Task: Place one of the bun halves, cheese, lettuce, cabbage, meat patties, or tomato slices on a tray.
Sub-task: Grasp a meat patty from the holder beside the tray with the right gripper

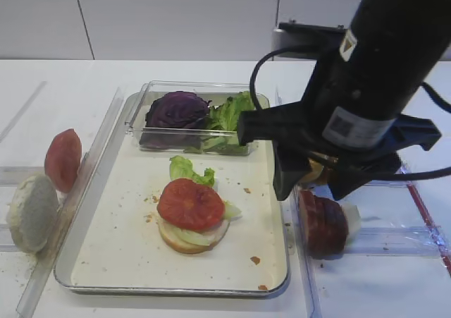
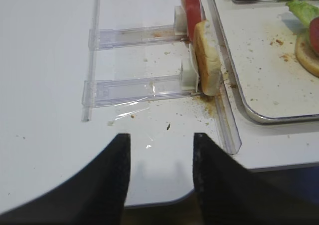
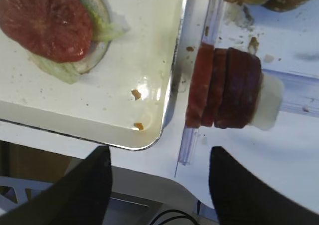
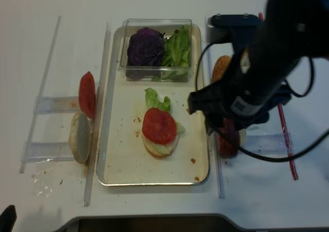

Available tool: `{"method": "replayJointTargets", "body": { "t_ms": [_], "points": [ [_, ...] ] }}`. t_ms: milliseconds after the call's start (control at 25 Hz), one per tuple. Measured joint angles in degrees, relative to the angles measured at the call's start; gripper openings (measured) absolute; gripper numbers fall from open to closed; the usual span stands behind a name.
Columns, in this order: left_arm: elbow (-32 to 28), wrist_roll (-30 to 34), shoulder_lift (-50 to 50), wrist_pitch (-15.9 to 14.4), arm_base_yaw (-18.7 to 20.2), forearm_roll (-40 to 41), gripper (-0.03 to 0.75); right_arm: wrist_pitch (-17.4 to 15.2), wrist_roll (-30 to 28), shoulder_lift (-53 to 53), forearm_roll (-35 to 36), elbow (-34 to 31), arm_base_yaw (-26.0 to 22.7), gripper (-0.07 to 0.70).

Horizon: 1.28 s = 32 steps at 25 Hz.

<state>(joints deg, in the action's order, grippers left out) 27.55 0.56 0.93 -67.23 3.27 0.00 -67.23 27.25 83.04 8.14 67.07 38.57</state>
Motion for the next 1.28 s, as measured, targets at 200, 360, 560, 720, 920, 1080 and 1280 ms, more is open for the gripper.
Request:
{"method": "replayJointTargets", "body": {
  "t_ms": [200, 360, 560, 720, 920, 1080, 1280],
  "points": [
    [0.0, 0.0, 0.0, 0.0, 0.0, 0.0, 0.286, 0.35, 0.13, 4.91, -1.19, 0.77, 0.0, 0.447],
    [0.0, 0.0, 0.0, 0.0, 0.0, 0.0, 0.286, 0.64, 0.13, 6.47, -1.5, 0.77, 0.0, 0.447],
    [0.0, 0.0, 0.0, 0.0, 0.0, 0.0, 0.286, 2.26, 0.13, 7.81, -1.38, 0.8, 0.0, 0.447],
    [0.0, 0.0, 0.0, 0.0, 0.0, 0.0, 0.286, 3.0, 0.13, 8.6, -1.24, 0.9, 0.0, 0.447],
    [0.0, 0.0, 0.0, 0.0, 0.0, 0.0, 0.286, 3.41, 0.13, 9.66, -1.24, 0.9, 0.0, 0.447],
    [0.0, 0.0, 0.0, 0.0, 0.0, 0.0, 0.286, 3.77, 0.13, 9.71, -1.35, 0.9, 0.0, 0.447],
    [0.0, 0.0, 0.0, 0.0, 0.0, 0.0, 0.286, 4.61, 0.13, 10.65, -1.35, 1.15, 0.0, 0.447]
  ]
}}
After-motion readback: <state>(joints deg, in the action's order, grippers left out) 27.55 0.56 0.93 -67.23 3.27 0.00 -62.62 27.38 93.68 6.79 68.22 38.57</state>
